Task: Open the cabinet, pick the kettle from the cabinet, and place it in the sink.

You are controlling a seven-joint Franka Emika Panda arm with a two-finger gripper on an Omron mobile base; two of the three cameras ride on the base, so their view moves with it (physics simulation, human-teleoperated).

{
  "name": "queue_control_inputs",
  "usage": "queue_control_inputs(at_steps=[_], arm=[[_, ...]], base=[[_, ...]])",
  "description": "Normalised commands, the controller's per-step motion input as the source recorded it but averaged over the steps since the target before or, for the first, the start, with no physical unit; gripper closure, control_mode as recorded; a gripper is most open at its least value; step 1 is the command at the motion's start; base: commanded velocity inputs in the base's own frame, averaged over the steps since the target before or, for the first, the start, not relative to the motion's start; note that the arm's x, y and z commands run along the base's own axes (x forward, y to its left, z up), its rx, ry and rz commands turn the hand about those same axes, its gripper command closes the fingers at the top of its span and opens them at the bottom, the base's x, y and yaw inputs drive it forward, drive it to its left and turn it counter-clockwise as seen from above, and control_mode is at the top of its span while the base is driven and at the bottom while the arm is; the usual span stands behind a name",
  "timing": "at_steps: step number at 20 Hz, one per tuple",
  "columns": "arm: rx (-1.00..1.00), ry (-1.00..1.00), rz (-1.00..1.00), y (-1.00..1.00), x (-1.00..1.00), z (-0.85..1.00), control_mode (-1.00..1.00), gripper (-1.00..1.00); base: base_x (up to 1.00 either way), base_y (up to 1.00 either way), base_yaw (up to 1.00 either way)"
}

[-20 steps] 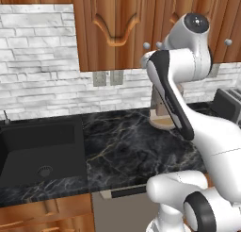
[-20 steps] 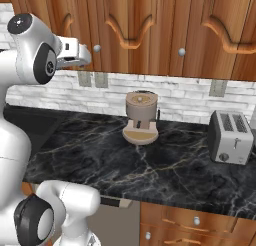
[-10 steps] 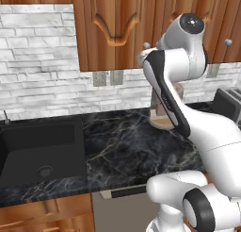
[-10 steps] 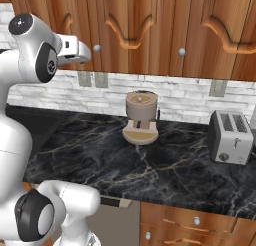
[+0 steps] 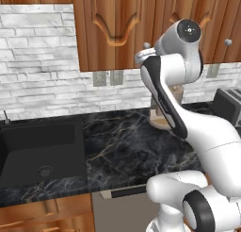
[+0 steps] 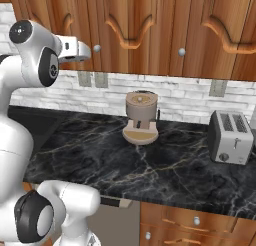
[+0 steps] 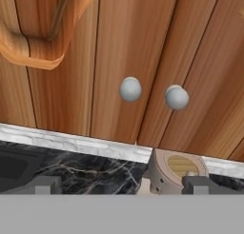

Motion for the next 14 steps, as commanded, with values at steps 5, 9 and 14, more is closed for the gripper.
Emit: queue_control_inputs(at_steps=[5,9,14], arm=[[0.00,0.00,0.00,0.03,0.18,0.11,-1.00,-1.00],[0.00,0.00,0.01,0.05,0.19,0.14,-1.00,-1.00],[0.00,0.02,0.01,0.01,0.17,0.11,-1.00,-1.00]], base=[[0.00,0.00,0.00],[0.00,0.00,0.00],[0.00,0.00,0.00]])
